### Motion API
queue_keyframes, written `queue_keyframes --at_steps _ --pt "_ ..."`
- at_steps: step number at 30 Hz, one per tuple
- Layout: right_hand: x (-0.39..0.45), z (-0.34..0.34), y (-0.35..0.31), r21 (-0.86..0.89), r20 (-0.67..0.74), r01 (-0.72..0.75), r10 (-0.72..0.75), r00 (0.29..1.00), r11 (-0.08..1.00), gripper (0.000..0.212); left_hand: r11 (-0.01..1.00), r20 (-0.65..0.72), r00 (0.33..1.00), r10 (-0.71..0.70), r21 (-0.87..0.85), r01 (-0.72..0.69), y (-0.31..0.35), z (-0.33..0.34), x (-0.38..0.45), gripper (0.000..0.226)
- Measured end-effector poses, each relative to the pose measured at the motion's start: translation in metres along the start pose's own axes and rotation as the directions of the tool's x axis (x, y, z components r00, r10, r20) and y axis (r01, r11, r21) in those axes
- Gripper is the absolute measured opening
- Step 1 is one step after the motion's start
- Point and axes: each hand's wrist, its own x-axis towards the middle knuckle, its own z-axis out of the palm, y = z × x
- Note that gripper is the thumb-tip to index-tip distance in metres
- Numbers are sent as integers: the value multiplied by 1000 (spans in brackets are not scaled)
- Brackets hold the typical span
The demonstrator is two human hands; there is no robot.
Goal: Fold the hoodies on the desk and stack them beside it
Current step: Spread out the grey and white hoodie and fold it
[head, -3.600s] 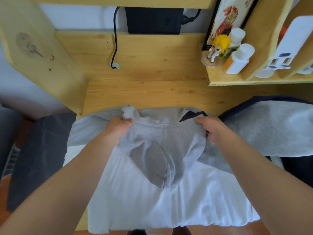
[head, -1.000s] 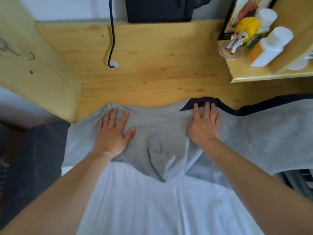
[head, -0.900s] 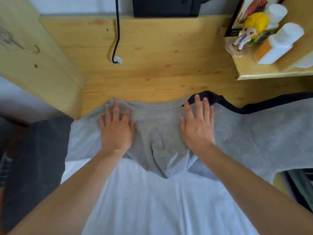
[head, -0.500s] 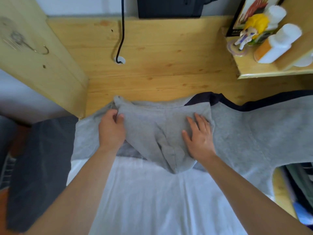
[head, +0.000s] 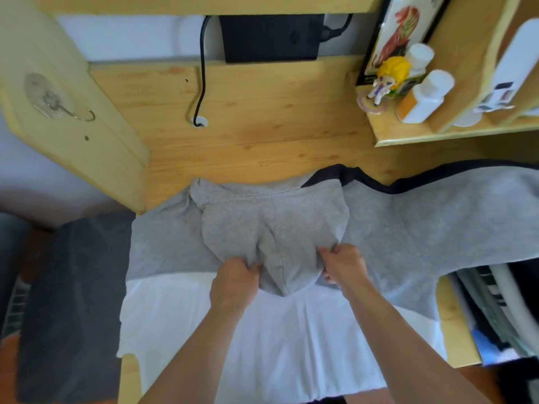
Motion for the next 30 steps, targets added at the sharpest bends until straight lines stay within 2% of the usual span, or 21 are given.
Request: queue_keyframes --at_steps 2,3,4,5,6,7,8,9,11,13,15,16,17,19,20,22,24,25,27,29,30 --pt "7 -2 3 30 -16 31 -30 999 999 30 986 -51 997 62 -150 -69 -1 0 0 41" --pt "-4 -9 -8 107 -35 36 -33 999 994 27 929 -62 997 39 -366 -59 -1 -2 -1 37" --pt "-13 -15 -17 272 -34 27 -18 999 962 27 777 -54 998 -8 -628 -27 1 -7 -8 33" --pt "-16 -20 -20 476 13 6 -14 1000 880 24 553 -29 999 -37 -833 -4 1 -10 -14 29" --pt "-18 -22 -19 653 91 -35 -33 995 756 18 332 -7 1000 -11 -943 -3 0 -16 -20 27" --pt "-20 -24 -19 779 163 -81 -76 984 622 8 185 11 999 34 -983 4 -2 -20 -24 27" --pt "-20 -23 -18 831 208 -125 -94 974 542 5 133 31 997 74 -991 21 -5 -21 -27 27" --pt "-19 -20 -14 846 229 -155 -85 970 510 11 147 53 995 85 -988 40 -10 -18 -27 28" --pt "-15 -11 -6 811 191 -159 3 982 563 21 313 60 998 -28 -947 66 -20 -10 -25 33" --pt "-10 -5 -1 727 5 -101 141 990 680 26 439 10 970 -241 -891 118 -26 -6 -20 32" --pt "-13 -7 -3 532 -212 -52 193 958 845 32 356 90 941 -325 -911 210 -24 -7 -22 16" --pt "-19 -7 -5 470 -238 -62 194 952 881 33 325 176 932 -318 -903 282 -19 -8 -24 11" --pt "-27 -4 -8 451 -198 -81 188 962 889 34 349 268 914 -303 -861 369 -13 -7 -24 19" --pt "-40 6 -10 393 0 -186 202 979 901 44 400 417 862 -289 -766 504 -1 -4 -23 42" --pt "-45 13 -9 320 85 -220 204 975 922 49 400 440 854 -278 -755 520 3 2 -21 46" --pt "-47 25 -4 235 172 -212 174 970 949 47 431 418 869 -265 -755 494 5 11 -15 35" --pt "-43 31 2 275 139 -173 139 981 946 35 459 390 892 -229 -765 452 3 14 -11 29" --pt "-38 32 6 307 106 -134 107 989 942 30 420 392 893 -219 -788 449 1 12 -11 29" --pt "-34 28 12 367 80 -84 58 995 926 22 240 420 888 -186 -857 455 -3 -1 -9 16" --pt "-34 22 20 437 126 -146 100 987 888 26 42 434 884 -174 -894 447 -3 -17 -4 14" --pt "-34 20 22 462 173 -204 139 975 863 30 16 422 887 -189 -902 432 -1 -22 2 20"
